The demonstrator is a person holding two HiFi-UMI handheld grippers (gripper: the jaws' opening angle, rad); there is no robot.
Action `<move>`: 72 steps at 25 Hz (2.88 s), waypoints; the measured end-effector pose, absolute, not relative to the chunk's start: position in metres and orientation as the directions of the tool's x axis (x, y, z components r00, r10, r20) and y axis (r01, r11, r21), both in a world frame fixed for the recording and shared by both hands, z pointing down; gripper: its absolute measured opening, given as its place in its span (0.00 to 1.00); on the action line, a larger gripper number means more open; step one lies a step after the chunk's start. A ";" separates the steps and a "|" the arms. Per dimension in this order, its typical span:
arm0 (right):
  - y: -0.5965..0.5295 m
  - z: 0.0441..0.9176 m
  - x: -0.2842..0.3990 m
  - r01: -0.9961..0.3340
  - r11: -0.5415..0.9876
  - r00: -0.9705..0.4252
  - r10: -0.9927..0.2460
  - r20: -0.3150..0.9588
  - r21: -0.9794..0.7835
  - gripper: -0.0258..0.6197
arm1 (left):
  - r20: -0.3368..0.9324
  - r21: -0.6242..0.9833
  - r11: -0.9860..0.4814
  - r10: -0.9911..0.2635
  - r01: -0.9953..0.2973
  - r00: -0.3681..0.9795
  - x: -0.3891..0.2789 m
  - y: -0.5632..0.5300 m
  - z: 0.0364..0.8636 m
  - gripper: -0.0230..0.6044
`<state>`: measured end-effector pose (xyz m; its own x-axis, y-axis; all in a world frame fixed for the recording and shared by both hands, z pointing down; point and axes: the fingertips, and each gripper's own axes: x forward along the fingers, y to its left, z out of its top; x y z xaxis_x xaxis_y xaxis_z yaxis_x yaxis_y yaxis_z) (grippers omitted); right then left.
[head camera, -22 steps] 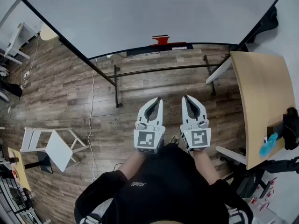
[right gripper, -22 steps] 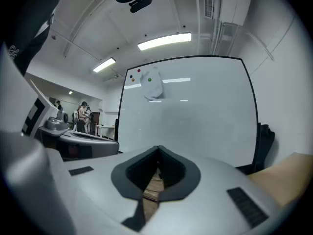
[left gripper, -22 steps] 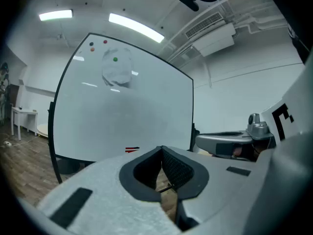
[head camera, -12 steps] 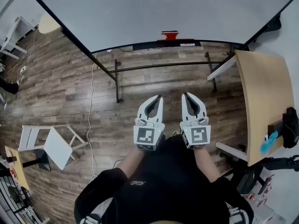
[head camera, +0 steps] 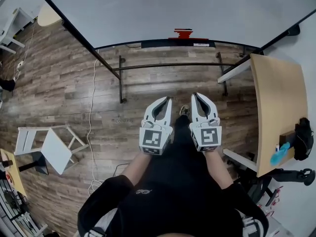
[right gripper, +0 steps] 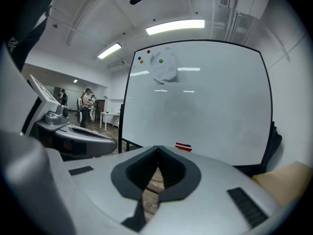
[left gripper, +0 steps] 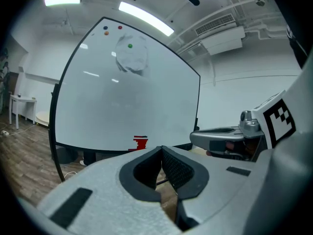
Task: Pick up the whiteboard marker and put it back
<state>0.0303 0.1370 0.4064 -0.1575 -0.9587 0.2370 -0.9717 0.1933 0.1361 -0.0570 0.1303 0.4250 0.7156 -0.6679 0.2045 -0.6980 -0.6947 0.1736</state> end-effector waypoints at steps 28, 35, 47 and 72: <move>-0.086 0.510 0.176 -0.761 0.575 -0.348 -0.752 0.560 0.299 0.04 | 0.452 0.202 -0.468 -0.735 -0.860 0.506 0.067 -0.048 0.525 0.05; -0.120 0.545 0.193 -0.661 0.621 -0.269 -0.721 0.638 0.423 0.04 | 0.496 0.211 -0.464 -0.708 -0.861 0.503 0.071 -0.074 0.545 0.05; -0.158 0.607 0.211 -0.492 0.739 -0.128 -0.584 0.802 0.459 0.09 | 0.532 0.239 -0.516 -0.639 -0.822 0.556 0.081 -0.109 0.573 0.05; -0.170 0.657 0.210 -0.207 0.828 0.030 -0.527 0.849 0.521 0.14 | 0.545 0.246 -0.436 -0.676 -0.866 0.496 0.037 -0.107 0.581 0.05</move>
